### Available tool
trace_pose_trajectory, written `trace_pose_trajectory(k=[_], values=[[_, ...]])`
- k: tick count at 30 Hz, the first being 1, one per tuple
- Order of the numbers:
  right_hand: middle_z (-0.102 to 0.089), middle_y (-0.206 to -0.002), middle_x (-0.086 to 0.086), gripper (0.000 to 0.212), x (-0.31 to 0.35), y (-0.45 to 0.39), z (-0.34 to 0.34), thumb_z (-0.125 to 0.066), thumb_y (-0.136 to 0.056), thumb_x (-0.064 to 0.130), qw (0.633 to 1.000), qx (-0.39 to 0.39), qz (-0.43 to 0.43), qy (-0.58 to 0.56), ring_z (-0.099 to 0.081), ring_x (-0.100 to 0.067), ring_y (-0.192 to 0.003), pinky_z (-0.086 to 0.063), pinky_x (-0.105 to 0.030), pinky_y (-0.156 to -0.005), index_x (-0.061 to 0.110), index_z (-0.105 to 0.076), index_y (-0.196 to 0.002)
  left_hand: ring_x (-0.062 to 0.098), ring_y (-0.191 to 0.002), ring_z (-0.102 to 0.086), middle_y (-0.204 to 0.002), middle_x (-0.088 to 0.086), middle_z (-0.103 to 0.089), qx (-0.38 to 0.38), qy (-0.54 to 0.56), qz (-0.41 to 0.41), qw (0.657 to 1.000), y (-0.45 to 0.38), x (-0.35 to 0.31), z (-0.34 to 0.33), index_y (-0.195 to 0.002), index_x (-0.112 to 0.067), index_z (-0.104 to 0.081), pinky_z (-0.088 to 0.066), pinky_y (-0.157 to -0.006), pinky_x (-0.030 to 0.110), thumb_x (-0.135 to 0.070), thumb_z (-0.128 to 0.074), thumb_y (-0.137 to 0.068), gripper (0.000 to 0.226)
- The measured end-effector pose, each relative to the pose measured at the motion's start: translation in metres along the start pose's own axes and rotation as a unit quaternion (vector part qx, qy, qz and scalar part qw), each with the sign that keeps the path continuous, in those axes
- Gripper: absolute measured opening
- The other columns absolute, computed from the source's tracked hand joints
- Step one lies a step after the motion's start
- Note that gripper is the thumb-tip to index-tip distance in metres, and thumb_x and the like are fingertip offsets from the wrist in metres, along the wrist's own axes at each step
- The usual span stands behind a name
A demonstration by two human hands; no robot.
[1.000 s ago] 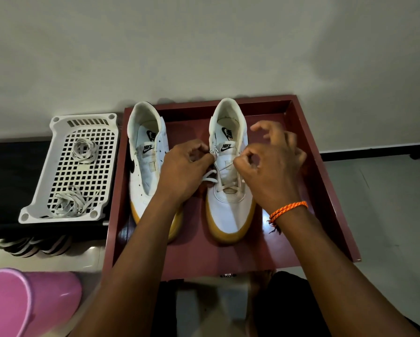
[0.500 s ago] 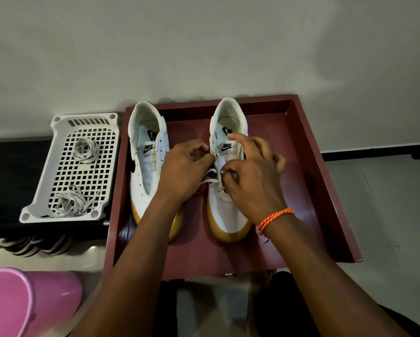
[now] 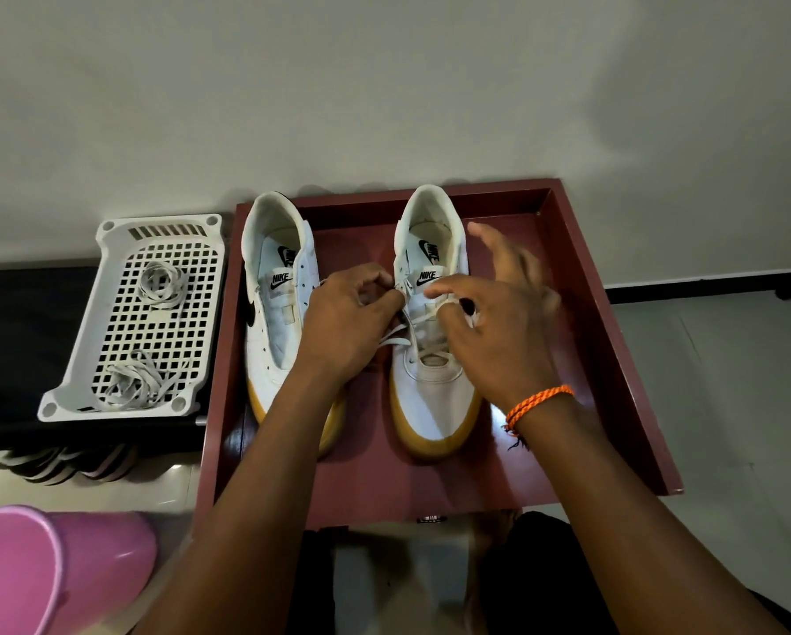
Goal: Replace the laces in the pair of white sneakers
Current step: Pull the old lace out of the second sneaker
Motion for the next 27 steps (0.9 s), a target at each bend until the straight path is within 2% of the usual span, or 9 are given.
trace_pose_trajectory(k=[3, 7, 12, 15, 17, 19, 22, 24, 27], values=[[-0.028, -0.169, 0.014, 0.014, 0.007, 0.01, -0.018, -0.064, -0.088, 0.03, 0.996, 0.048, 0.04, 0.062, -0.026, -0.02, -0.151, -0.027, -0.047, -0.101, 0.034, -0.077, -0.088, 0.012, -0.062, -0.071, -0.068, -0.003, -0.074, 0.001, -0.002, 0.005, 1.0, 0.0, 0.0, 0.001, -0.084, -0.02, -0.073, -0.054, -0.063, 0.032, -0.017, -0.072, -0.096, 0.013], [-0.036, -0.163, 0.016, 0.015, 0.005, 0.011, -0.023, -0.065, -0.087, 0.026, 0.994, 0.052, 0.048, 0.082, -0.03, -0.02, -0.147, -0.024, -0.043, -0.099, 0.029, -0.073, -0.075, 0.007, -0.063, -0.071, -0.069, -0.008, -0.074, -0.002, -0.013, 0.002, 1.0, 0.001, -0.002, 0.0, -0.084, -0.022, -0.074, -0.05, -0.061, 0.026, -0.019, -0.073, -0.097, 0.013], [-0.05, -0.141, 0.021, 0.019, -0.002, -0.004, -0.003, -0.062, -0.083, 0.037, 0.999, -0.019, -0.02, 0.031, -0.041, -0.016, -0.126, -0.02, -0.036, -0.089, 0.026, -0.068, -0.068, 0.014, -0.066, -0.073, -0.07, -0.003, -0.075, -0.001, -0.004, 0.004, 1.0, 0.001, -0.002, 0.0, -0.085, -0.019, -0.074, -0.055, -0.066, 0.033, -0.018, -0.073, -0.095, 0.01], [-0.052, -0.134, 0.018, 0.023, -0.009, -0.009, 0.009, -0.057, -0.08, 0.041, 0.996, -0.062, -0.067, 0.003, -0.044, -0.016, -0.119, -0.029, -0.04, -0.09, 0.024, -0.068, -0.068, 0.016, -0.066, -0.075, -0.069, 0.001, -0.075, 0.008, 0.012, 0.013, 1.0, 0.002, -0.003, 0.0, -0.086, -0.014, -0.073, -0.057, -0.066, 0.031, -0.014, -0.071, -0.096, 0.01], [-0.052, -0.139, 0.017, 0.02, -0.01, -0.009, 0.01, -0.058, -0.081, 0.037, 0.997, -0.054, -0.056, 0.005, -0.044, -0.018, -0.126, -0.033, -0.045, -0.097, 0.027, -0.073, -0.074, 0.016, -0.064, -0.074, -0.067, 0.002, -0.075, 0.007, 0.015, 0.018, 1.0, 0.002, -0.003, 0.0, -0.086, -0.013, -0.072, -0.055, -0.065, 0.029, -0.013, -0.071, -0.096, 0.01], [-0.048, -0.151, 0.015, 0.021, -0.005, -0.004, 0.005, -0.058, -0.085, 0.034, 1.0, -0.027, -0.013, 0.008, -0.038, -0.019, -0.137, -0.029, -0.043, -0.1, 0.032, -0.079, -0.082, 0.015, -0.063, -0.073, -0.066, 0.003, -0.074, 0.006, 0.016, 0.019, 1.0, 0.002, -0.003, 0.0, -0.085, -0.013, -0.072, -0.054, -0.064, 0.028, -0.012, -0.071, -0.095, 0.01], [-0.03, -0.167, 0.014, 0.021, 0.006, 0.006, -0.014, -0.057, -0.091, 0.033, 0.996, 0.035, 0.05, 0.072, -0.029, -0.022, -0.148, -0.031, -0.047, -0.103, 0.032, -0.078, -0.086, 0.015, -0.063, -0.073, -0.067, 0.002, -0.074, 0.005, 0.019, 0.017, 1.0, 0.002, -0.004, 0.001, -0.084, -0.014, -0.072, -0.054, -0.064, 0.028, -0.011, -0.071, -0.095, 0.012], [-0.028, -0.168, 0.013, 0.02, 0.007, 0.012, -0.025, -0.057, -0.092, 0.03, 0.991, 0.06, 0.064, 0.103, -0.028, -0.025, -0.148, -0.029, -0.046, -0.1, 0.029, -0.073, -0.081, 0.014, -0.062, -0.072, -0.068, 0.001, -0.074, 0.004, 0.019, 0.015, 1.0, 0.002, -0.004, 0.001, -0.085, -0.013, -0.072, -0.054, -0.064, 0.026, -0.011, -0.071, -0.096, 0.012], [-0.037, -0.162, 0.013, 0.018, 0.003, 0.011, -0.024, -0.059, -0.089, 0.028, 0.99, 0.061, 0.061, 0.107, -0.034, -0.025, -0.143, -0.026, -0.041, -0.095, 0.028, -0.072, -0.076, 0.015, -0.066, -0.073, -0.07, -0.002, -0.074, -0.001, 0.005, 0.004, 1.0, 0.002, -0.003, 0.0, -0.084, -0.016, -0.072, -0.054, -0.065, 0.029, -0.013, -0.071, -0.096, 0.012]])
Point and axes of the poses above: each hand's wrist, its own y-axis away from the middle knuckle, its own z-axis out of the back of the hand, x = y × z, the point moved 2 cm from there along -y, towards the middle knuckle
